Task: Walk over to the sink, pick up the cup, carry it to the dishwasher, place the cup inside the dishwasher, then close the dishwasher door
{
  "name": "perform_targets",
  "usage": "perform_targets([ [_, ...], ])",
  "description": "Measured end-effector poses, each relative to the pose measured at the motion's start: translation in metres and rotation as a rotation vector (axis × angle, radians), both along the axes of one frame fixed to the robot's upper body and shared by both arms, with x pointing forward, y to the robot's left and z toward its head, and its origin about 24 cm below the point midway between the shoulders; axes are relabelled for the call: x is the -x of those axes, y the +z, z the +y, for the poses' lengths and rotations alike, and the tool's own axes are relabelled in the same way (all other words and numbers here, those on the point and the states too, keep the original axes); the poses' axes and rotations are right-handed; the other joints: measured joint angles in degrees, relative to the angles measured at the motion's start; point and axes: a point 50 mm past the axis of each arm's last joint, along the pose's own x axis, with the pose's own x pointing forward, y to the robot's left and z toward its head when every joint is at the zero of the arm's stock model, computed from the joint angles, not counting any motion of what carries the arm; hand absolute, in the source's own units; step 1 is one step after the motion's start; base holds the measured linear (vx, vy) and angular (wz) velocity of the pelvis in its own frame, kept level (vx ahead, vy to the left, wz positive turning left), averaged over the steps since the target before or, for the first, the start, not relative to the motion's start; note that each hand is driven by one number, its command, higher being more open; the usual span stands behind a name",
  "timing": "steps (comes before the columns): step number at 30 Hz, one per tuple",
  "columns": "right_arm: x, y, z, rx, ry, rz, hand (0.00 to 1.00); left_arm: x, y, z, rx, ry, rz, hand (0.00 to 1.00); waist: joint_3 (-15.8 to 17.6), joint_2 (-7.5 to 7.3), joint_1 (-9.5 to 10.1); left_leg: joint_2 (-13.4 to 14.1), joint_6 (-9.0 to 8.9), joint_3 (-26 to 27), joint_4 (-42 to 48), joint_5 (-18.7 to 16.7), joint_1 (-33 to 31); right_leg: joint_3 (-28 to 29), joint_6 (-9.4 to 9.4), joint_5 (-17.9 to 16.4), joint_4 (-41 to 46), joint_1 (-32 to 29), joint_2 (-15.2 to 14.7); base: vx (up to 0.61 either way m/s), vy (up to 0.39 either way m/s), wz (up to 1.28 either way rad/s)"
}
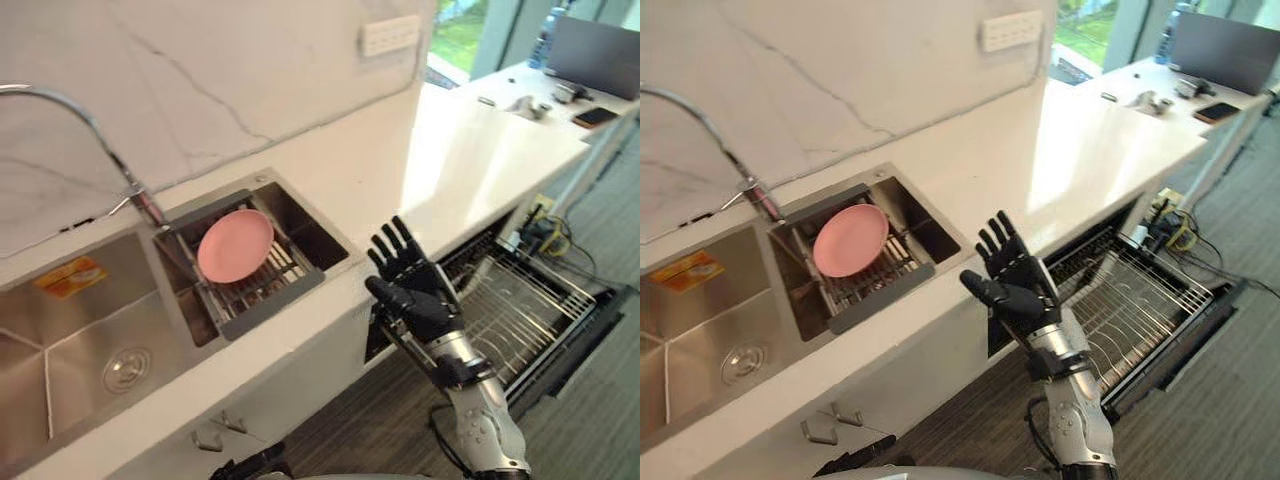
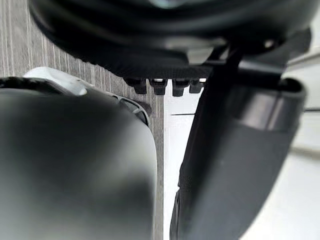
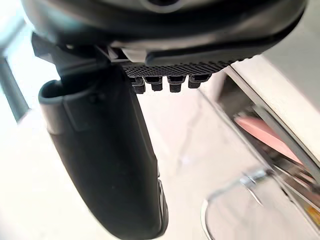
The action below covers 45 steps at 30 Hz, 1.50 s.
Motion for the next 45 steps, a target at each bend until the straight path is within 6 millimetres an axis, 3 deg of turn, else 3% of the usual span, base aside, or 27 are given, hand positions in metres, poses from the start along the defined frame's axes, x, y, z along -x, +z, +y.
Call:
perform_targets([
  [1,-0.001,0.001,-0.002,0.003,-0.021,0.009,1.00,0.001,0.000,0.001,-0.009,-0.015,0.012,1.00,0.06,-0.13,-0.08,-0.03,0.15,-0.75,0.01,-0.09,-0.01,-0.10,-0.54,0.01,2.42,-0.71,-0.62,0.07,0.066,0.60],
  [2,-0.002,0.000,-0.006,0.005,-0.074,0.030,1.00,0.003,-0.001,0.005,-0.023,-0.043,0.043,1.00,0.05,-0.63,-0.14,-0.09,0.61,-2.22,0.03,-0.42,0.08,0.40,-2.53,0.34,7.90,-2.29,-1.91,0.10,0.119,0.61],
  [3,-0.003,-0.002,-0.010,0.025,-0.128,0.060,1.00,0.007,-0.001,0.009,-0.029,-0.049,0.071,1.00,-0.18,-1.58,-0.33,-0.32,1.06,-3.63,0.06,-0.71,0.12,2.79,-5.73,1.33,13.12,-4.32,-2.99,0.09,0.109,0.63],
  [4,-0.003,-0.003,-0.013,0.035,-0.157,0.076,1.00,0.009,-0.001,0.012,-0.032,-0.048,0.081,1.00,-0.36,-1.88,-0.43,-0.50,1.33,-4.40,0.14,-0.88,0.18,4.59,-7.14,2.27,15.33,-5.25,-3.35,0.13,0.138,0.64],
  [5,-0.002,-0.004,-0.018,0.041,-0.201,0.101,1.00,0.008,0.001,0.016,-0.043,-0.049,0.081,1.00,-0.27,-2.85,-0.58,-0.80,2.22,-6.16,0.32,-1.30,0.44,8.85,-10.17,4.59,19.78,-7.31,-3.68,0.10,0.092,0.54],
  [6,-0.002,-0.006,-0.020,0.042,-0.219,0.112,1.00,0.007,0.001,0.018,-0.048,-0.051,0.079,1.00,0.06,-2.88,-0.78,-0.58,2.76,-7.10,0.34,-1.62,0.65,11.11,-10.62,5.23,22.24,-8.68,-3.66,0.11,0.071,0.76],
  [7,-0.001,-0.008,-0.021,0.041,-0.235,0.130,1.00,0.006,0.002,0.021,-0.070,-0.072,0.084,1.00,-0.03,-3.09,-1.53,0.15,3.56,-9.26,0.37,-2.14,0.69,15.05,-7.34,-1.64,24.14,-10.05,-1.24,0.09,0.025,0.90],
  [8,0.000,-0.007,-0.022,0.042,-0.245,0.132,1.00,0.004,0.002,0.022,-0.080,-0.098,0.092,1.00,0.00,-3.04,-2.35,0.84,3.76,-11.65,0.38,-2.30,0.71,17.98,-7.00,-6.55,21.80,-10.49,2.57,0.09,0.008,0.94],
  [10,0.000,-0.004,-0.024,0.042,-0.266,0.132,1.00,0.003,0.002,0.023,-0.077,-0.125,0.117,1.00,0.00,-3.04,-2.48,0.95,3.90,-14.21,0.40,-2.73,0.93,21.95,-5.94,-7.73,14.59,-11.58,7.17,0.09,-0.013,0.86],
  [12,0.000,-0.004,-0.026,0.040,-0.284,0.138,1.00,0.005,0.002,0.023,-0.063,-0.127,0.132,1.00,0.08,-3.45,-2.43,0.18,3.60,-16.21,0.74,-2.68,1.65,24.93,-4.00,-5.59,10.04,-12.79,9.84,0.11,-0.057,0.81],
  [13,0.002,-0.003,-0.027,0.029,-0.297,0.143,1.00,0.005,0.003,0.028,-0.057,-0.131,0.130,1.00,0.01,-5.31,-2.44,-1.64,2.81,-17.86,1.55,-3.23,2.24,25.34,-3.80,2.92,8.46,-12.91,9.88,0.18,-0.146,0.67],
  [14,0.004,-0.004,-0.032,0.037,-0.308,0.151,1.00,0.005,0.003,0.031,-0.058,-0.137,0.135,1.00,-0.43,-5.74,-1.45,-2.36,2.38,-18.60,1.94,-4.09,3.12,24.15,-2.79,1.54,8.53,-11.66,8.96,0.23,-0.195,0.60],
  [16,0.004,-0.002,-0.040,0.018,-0.334,0.145,1.00,0.002,0.002,0.024,-0.048,-0.148,0.122,1.00,-0.42,-4.53,-1.49,-1.00,1.31,-19.66,3.77,-5.47,1.85,23.33,-2.86,1.34,3.14,-8.61,10.28,0.16,-0.152,0.24],
  [18,0.006,-0.004,-0.049,0.010,-0.382,0.161,1.00,0.000,0.003,0.026,-0.048,-0.136,0.115,1.00,-0.05,-4.30,-1.44,-0.31,0.35,-19.72,4.18,-6.13,1.37,22.38,-3.35,0.64,-2.42,-5.85,11.22,0.08,-0.107,0.03],
  [19,0.025,-0.016,-0.070,0.032,-0.437,0.219,1.00,0.007,0.000,0.016,-0.020,-0.128,0.137,1.00,-0.14,-1.23,-3.13,1.01,-0.62,-17.52,0.73,-6.35,5.94,21.71,-3.47,0.41,-6.34,-0.77,12.32,0.03,-0.048,-0.01],
  [27,0.025,-0.016,-0.067,0.008,-0.428,0.217,1.00,0.008,0.000,0.016,0.012,-0.092,0.133,1.00,-0.15,-1.26,-2.88,0.65,-0.85,-19.30,1.79,-6.51,4.02,19.04,-3.29,0.28,-6.02,-0.75,11.33,-0.01,-0.001,0.15],
  [29,0.024,-0.015,-0.065,-0.007,-0.416,0.211,1.00,0.010,-0.001,0.015,0.052,-0.053,0.134,1.00,-0.15,-1.26,-2.82,1.75,-0.97,-15.24,1.87,-6.19,3.04,17.16,-3.11,0.16,-6.14,-0.49,10.89,-0.05,-0.016,0.54],
  [30,0.021,-0.013,-0.063,-0.002,-0.411,0.202,1.00,0.011,-0.001,0.014,0.079,-0.019,0.124,1.00,-0.13,-1.18,-2.40,2.40,-1.43,-12.61,1.82,-5.13,2.69,15.66,-2.84,0.11,-6.42,0.04,10.75,-0.03,-0.024,0.44],
  [35,-0.007,0.010,-0.043,0.009,-0.351,0.119,1.00,0.023,-0.002,0.015,0.186,0.211,0.119,1.00,-0.06,-0.71,-0.66,2.23,-1.23,-12.29,1.59,-4.18,2.83,15.33,-2.23,0.84,-8.19,0.65,10.51,-0.01,-0.002,0.06],
  [39,-0.013,0.020,-0.042,0.247,-0.397,0.065,1.00,0.033,-0.004,0.008,0.231,0.254,0.111,1.00,-0.54,0.73,0.34,2.25,-1.27,-11.37,1.33,-4.18,2.60,15.36,-2.03,1.59,-10.00,0.65,10.68,0.03,0.004,-0.05],
  [42,-0.013,0.026,-0.052,0.527,-0.441,0.022,1.00,0.030,-0.005,0.009,0.185,0.212,0.089,1.00,-0.68,0.98,-0.34,2.48,-1.39,-10.53,0.83,-4.15,2.64,15.63,-2.00,2.06,-10.98,0.56,10.80,0.01,0.000,-0.10],
  [45,-0.011,0.039,-0.061,0.670,-0.446,-0.051,1.00,0.031,-0.006,0.008,0.145,0.198,0.090,1.00,-0.69,0.99,-1.45,2.41,-1.43,-10.49,0.52,-4.13,2.47,15.41,-2.00,2.17,-11.30,0.52,10.78,0.00,-0.001,-0.02],
])
